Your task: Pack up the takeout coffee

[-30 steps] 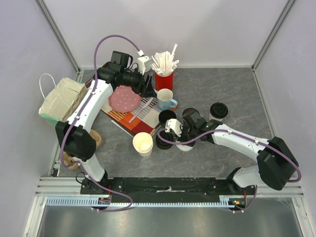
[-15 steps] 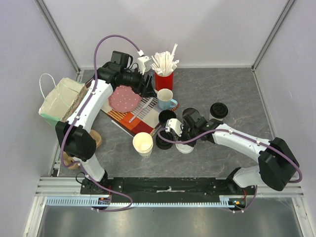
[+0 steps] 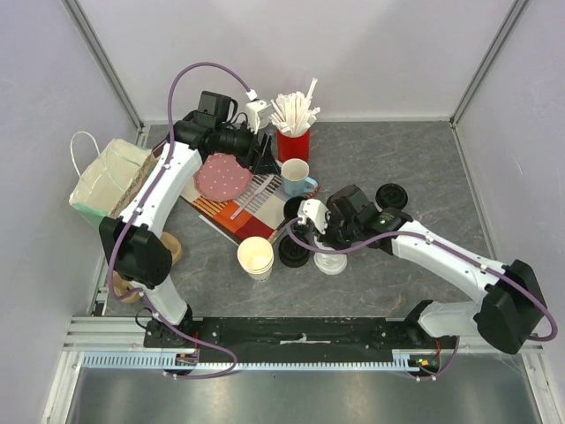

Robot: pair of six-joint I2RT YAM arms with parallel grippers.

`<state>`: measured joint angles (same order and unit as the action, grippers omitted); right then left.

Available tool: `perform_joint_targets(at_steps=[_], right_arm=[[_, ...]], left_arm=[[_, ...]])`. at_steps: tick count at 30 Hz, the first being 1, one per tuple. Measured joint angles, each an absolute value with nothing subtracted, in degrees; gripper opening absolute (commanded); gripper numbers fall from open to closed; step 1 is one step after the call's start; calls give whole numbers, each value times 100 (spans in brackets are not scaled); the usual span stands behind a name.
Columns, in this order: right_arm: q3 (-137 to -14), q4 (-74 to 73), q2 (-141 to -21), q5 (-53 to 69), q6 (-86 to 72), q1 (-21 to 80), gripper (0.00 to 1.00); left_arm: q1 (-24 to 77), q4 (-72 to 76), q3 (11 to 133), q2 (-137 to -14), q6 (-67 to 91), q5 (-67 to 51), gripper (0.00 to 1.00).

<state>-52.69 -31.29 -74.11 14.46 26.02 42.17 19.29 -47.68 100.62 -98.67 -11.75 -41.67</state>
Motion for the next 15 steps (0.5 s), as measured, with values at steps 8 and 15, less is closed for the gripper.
perform_joint_targets(at_steps=[8,15], right_arm=[[-5922,-3409,-7166,1428,2429,4217,0],[-6377,-3500,-7332,1076,2311,3872,0]], left_arm=[[1929,-4768,10062,-9867,-1175,-4252,73],[1929,-4768,10071,-9874,-1170,-4379,72]])
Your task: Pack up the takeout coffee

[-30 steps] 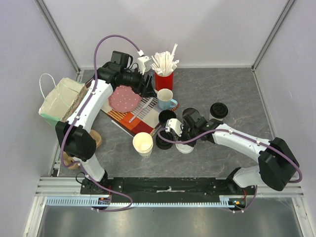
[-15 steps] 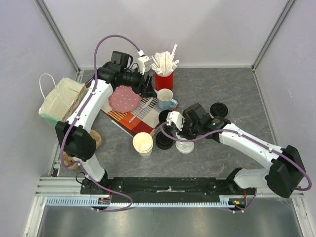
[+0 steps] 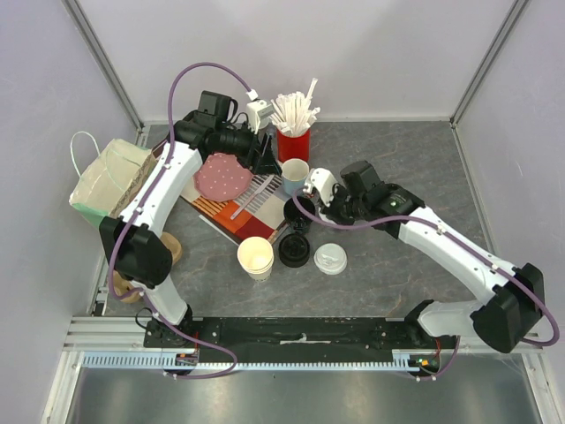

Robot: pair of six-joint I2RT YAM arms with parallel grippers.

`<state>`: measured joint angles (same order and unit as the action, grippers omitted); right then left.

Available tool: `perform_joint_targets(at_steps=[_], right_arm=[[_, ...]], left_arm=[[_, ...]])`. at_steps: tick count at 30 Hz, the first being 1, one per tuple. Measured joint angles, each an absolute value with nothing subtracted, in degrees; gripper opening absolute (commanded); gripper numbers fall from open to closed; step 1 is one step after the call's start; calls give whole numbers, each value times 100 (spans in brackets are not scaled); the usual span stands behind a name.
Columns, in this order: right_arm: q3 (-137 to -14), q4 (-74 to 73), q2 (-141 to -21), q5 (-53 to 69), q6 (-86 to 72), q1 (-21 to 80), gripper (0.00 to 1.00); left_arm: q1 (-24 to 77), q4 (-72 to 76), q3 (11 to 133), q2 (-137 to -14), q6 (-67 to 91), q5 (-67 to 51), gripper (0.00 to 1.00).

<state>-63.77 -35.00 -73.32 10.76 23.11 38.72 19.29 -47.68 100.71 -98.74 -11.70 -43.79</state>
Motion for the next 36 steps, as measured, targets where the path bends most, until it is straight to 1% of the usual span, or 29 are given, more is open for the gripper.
perform_joint_targets(at_steps=[7,14,23,36], right_arm=[[-6532,-3433,-7795,674,2263,3417,0],[-6541,-3100,-8178,657,2268,3105,0],[-6530,-2755,-8412,794,2270,2941,0],[-6506,-2746,-8674,952,2270,2902,0]], left_arm=[[1929,-4768,10156,-9942,-1168,-4412,72],[1929,-4770,10167,-10040,-1168,-4412,72],[1929,-4770,10167,-10073,-1168,-4414,72],[1929,-4770,10167,-10073,-1168,-4412,72]])
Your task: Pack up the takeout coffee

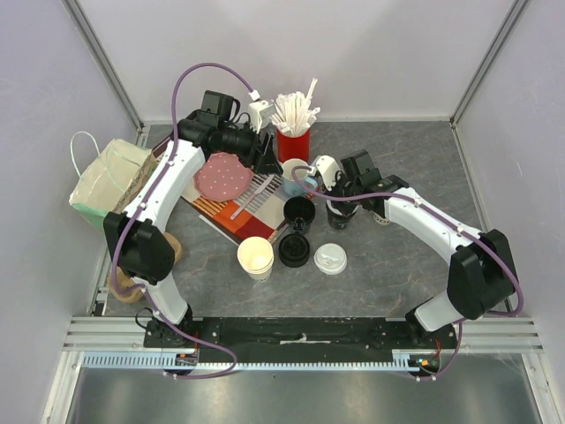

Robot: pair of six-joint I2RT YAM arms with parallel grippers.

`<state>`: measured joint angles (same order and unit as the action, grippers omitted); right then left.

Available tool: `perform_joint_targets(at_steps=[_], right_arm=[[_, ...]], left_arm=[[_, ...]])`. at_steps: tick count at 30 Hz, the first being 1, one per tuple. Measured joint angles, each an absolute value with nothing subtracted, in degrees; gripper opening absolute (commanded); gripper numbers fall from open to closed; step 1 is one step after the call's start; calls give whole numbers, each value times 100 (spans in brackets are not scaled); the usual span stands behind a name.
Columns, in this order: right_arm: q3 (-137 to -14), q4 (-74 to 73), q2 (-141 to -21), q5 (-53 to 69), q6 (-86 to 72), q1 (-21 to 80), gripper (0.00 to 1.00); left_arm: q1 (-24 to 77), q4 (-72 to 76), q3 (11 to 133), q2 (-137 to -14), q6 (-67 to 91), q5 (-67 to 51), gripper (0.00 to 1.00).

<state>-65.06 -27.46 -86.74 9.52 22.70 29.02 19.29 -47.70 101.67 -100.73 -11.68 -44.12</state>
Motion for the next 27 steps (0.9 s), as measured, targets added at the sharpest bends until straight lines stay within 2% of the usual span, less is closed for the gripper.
perform_joint_targets(at_steps=[27], right_arm=[[-6770,-3393,-8532,1133,2224,2902,0]], left_arm=[[1929,-4770,10167,-10079,-1168,-4412,72]])
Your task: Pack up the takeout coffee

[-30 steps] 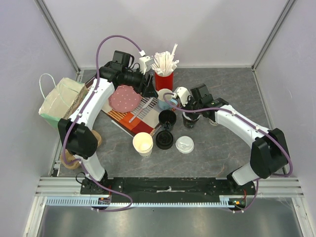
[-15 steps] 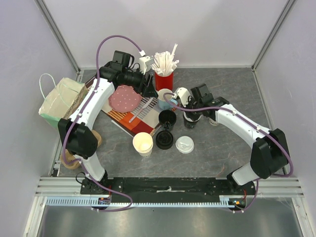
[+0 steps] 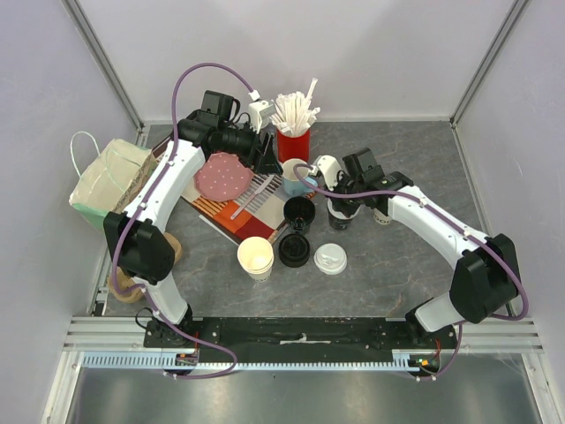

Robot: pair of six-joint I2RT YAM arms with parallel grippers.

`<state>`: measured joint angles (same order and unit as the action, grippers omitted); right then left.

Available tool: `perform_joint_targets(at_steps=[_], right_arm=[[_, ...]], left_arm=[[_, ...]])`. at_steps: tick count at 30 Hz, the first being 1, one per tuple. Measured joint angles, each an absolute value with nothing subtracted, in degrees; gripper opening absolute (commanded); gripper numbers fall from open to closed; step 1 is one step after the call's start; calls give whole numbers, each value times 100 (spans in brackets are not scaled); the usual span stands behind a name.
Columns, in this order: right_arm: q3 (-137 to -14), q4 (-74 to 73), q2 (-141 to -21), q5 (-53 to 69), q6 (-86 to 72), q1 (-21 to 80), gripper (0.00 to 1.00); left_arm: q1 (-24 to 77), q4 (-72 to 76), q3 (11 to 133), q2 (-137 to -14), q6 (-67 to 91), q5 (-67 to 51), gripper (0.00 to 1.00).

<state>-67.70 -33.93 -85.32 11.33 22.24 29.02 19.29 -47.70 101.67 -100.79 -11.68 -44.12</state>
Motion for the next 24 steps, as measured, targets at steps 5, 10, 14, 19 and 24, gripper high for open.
perform_joint_targets(at_steps=[5,10,14,19,24], right_arm=[[-6770,-3461,-8534,1334,2209,2899,0],[-6810,-3489,-8558,1391,2174,2860,0],[-6882,-3492,-8652,1391,2165,2832,0],[-6884,-3520,-8779,1391,2165,2825,0],[-6888,-3529,-8825,1391,2167,2823,0]], left_arm=[[1929,-4770,10167,-10079,-1168,-4414,72],[1929,-4770,10167,-10079,-1168,-4412,72],[1929,-4770,10167,-10079,-1168,-4414,72],[1929,-4770,10167,-10079,-1168,-4414,72],[1929,-4770,10167,-10079,-1168,-4414,72]])
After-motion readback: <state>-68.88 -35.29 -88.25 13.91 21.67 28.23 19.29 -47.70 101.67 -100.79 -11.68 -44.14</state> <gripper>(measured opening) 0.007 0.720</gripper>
